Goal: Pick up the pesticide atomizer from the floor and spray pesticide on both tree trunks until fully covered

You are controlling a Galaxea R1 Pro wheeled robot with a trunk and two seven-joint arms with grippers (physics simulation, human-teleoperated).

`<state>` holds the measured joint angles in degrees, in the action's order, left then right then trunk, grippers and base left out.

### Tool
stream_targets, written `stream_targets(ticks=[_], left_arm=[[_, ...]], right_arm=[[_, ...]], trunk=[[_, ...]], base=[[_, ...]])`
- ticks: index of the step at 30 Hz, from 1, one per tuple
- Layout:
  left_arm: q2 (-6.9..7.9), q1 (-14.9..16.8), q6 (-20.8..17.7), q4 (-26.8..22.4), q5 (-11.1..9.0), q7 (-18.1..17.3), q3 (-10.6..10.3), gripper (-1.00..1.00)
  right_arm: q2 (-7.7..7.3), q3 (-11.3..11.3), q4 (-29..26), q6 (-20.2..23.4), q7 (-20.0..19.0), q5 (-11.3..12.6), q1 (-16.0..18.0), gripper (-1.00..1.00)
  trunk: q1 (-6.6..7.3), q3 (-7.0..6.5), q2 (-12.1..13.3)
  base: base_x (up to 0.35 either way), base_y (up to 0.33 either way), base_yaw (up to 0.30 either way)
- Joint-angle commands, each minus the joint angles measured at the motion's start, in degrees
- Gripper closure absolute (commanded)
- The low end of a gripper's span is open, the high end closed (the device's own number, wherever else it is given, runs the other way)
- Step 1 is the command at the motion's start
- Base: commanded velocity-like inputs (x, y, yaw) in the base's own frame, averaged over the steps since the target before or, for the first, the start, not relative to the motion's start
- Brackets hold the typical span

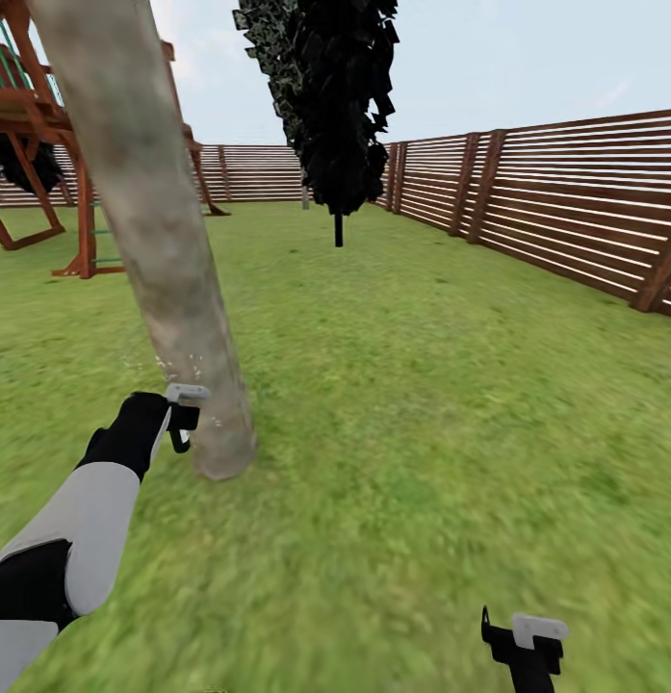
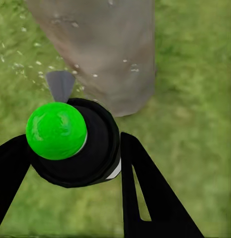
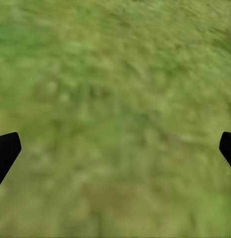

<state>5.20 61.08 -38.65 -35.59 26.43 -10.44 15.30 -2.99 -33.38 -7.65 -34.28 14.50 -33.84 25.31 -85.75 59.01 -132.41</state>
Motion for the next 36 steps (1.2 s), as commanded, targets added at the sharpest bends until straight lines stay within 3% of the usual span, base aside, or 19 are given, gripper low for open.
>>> stream_targets(ticks=[1,10,19,25,28,30,31,32,34,35,36], left_arm=[[-0.01,0.0,0.0,0.0,0.0,0.0,0.0,1.00],[-0.10,0.0,0.0,0.0,-0.1,0.1,-0.1,1.00],[-0.23,0.0,0.1,0.1,-0.1,0.1,-0.1,1.00],[-0.39,-0.6,0.0,0.2,-0.2,0.1,0.0,1.00],[-1.84,-1.9,0.3,0.2,0.1,0.2,0.1,1.00],[-0.78,-3.4,0.6,0.5,0.3,0.3,0.4,1.00],[2.43,-4.2,0.7,0.6,0.2,0.3,0.4,1.00],[3.33,-4.5,0.8,1.1,0.1,0.3,0.4,1.00],[2.59,-6.1,1.4,2.2,-0.1,0.3,0.4,1.00],[0.33,-6.6,1.8,2.5,0.0,0.3,0.4,1.00],[-0.75,-6.7,1.8,2.6,0.1,0.3,0.5,1.00]], right_arm=[[0.00,0.0,0.0,0.0,0.0,0.0,0.0,-1.00],[0.00,0.0,0.0,0.0,0.0,0.0,0.0,-1.00],[0.00,0.0,0.0,0.0,0.0,0.0,0.0,-1.00],[0.00,0.0,0.0,0.0,0.0,0.0,0.0,-1.00],[0.00,0.1,0.0,0.0,0.0,0.0,0.0,-1.00],[0.00,0.1,0.0,0.0,0.0,0.0,0.0,-1.00],[0.00,0.1,0.0,0.0,0.0,0.0,0.0,-1.00],[0.00,0.1,0.0,0.0,0.0,0.0,0.0,-1.00],[0.00,0.1,0.0,0.0,0.0,0.0,0.0,-1.00],[0.00,0.1,0.0,0.0,0.0,0.0,0.0,-1.00],[0.00,0.1,0.0,0.0,0.0,0.0,0.0,-1.00]], trunk=[[0.00,0.00,0.0],[0.00,0.00,0.0],[0.00,0.00,0.0],[0.00,0.00,0.0],[0.00,0.00,0.0],[0.00,0.00,0.0],[0.00,0.00,0.0],[0.00,0.00,0.0],[0.00,0.00,0.0],[0.00,0.00,0.0],[0.00,0.00,0.0]], base=[[0.000,-0.276,0.265],[0.000,-0.276,0.264],[0.000,-0.276,0.018],[0.044,-0.275,0.231],[0.158,-0.256,0.274],[0.169,-0.250,0.139],[0.173,-0.246,0.012],[0.175,-0.245,0.005],[0.183,-0.239,0.002],[0.204,-0.222,0.000],[0.218,-0.211,0.000]])
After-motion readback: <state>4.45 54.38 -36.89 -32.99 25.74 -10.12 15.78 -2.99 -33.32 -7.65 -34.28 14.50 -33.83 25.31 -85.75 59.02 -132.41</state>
